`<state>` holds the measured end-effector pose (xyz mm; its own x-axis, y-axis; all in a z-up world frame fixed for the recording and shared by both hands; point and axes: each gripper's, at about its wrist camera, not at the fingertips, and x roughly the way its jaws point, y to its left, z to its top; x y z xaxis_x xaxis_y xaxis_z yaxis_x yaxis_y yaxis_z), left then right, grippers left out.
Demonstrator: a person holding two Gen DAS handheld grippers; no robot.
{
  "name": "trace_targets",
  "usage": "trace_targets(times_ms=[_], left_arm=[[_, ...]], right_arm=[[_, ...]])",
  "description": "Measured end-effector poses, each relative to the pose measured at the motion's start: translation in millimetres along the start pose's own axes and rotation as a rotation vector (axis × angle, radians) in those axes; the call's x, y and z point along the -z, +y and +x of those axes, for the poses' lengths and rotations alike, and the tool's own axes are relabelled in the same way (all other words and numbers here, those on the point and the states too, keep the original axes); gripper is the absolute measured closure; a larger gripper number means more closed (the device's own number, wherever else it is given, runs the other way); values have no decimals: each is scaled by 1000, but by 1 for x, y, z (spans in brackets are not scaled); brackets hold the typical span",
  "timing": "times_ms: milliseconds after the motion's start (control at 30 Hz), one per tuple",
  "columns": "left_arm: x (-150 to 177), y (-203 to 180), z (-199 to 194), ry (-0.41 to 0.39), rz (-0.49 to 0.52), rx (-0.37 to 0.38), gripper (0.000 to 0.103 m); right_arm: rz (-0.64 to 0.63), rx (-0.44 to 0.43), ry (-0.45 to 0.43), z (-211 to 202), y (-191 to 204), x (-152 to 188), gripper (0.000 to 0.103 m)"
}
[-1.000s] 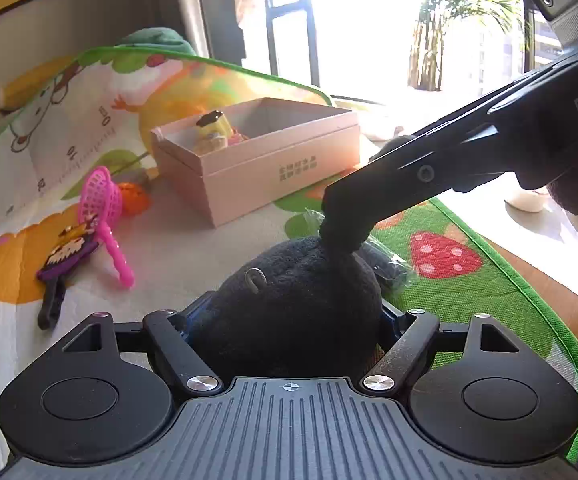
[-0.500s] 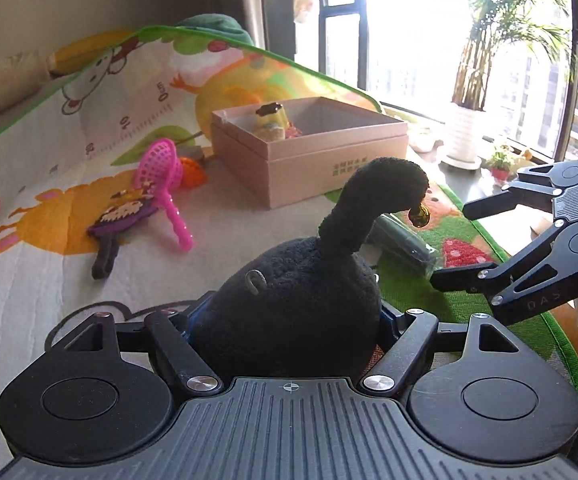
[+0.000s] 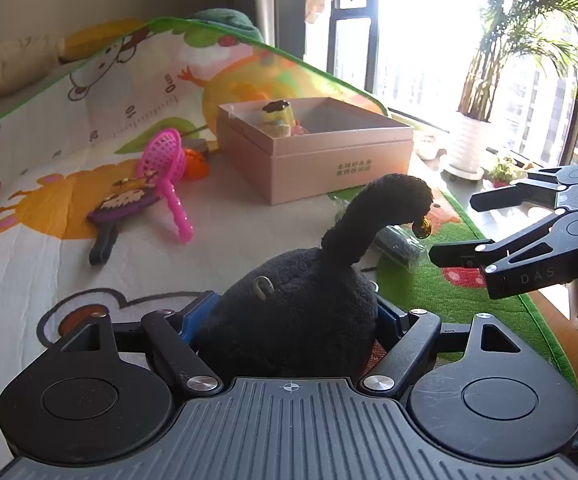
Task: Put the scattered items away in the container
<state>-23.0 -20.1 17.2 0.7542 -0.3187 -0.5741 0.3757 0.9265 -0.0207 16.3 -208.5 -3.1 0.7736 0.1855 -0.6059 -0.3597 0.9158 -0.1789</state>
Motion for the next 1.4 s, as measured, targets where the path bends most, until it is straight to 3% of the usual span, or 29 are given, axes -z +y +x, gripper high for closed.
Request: trace_targets(times_ms=[133,233,300,367,500,567,633,700,767,800,867,933,1033,1100,1267,1400], left_arm=[[1,0,0,-2,-9,3,18],[3,0,1,6,-16,2,16],[3,-1,1,6,-14,4,15],[4,-1,1,4,-19,9,14],[6,-1,0,4,-32,13,12],[6,-1,1,7,-32,12,12],[6,-1,-1,7,-34,14,12],[5,0,-3,2,-39,19,12],[5,0,-5,-5,-48,24,11],[5,0,-5,-7,-52,26,11],[4,0,-5,-11,-54,31,10],[4,0,-5,-11,-53,34,9],[4,1,-5,-10,-54,37,9],[5,2,-5,-11,-58,38,9],[7,5,-10,-19,-49,43,8],[6,4,-10,-15,7,39,7]], right_arm=[[-91,61,26,18,0,-4,18],[-93,260,9,28,-14,-10,18],[-79,294,-15,26,-23,-14,19],[-49,255,-27,21,-28,-16,19],[53,-34,-2,15,-27,-17,18],[6,-77,33,24,-13,-17,18],[-92,24,39,35,-6,-16,18],[-154,214,11,46,-11,-17,18],[-171,379,-21,51,-19,-19,18],[-140,397,-34,51,-24,-22,17],[-14,282,-52,40,-35,-26,12],[126,81,-46,32,-43,-27,0],[261,-65,0,39,-40,-30,0],[292,-96,24,48,-33,-33,0],[224,-58,63,75,-14,-43,0],[218,-57,100,82,-16,-47,18]])
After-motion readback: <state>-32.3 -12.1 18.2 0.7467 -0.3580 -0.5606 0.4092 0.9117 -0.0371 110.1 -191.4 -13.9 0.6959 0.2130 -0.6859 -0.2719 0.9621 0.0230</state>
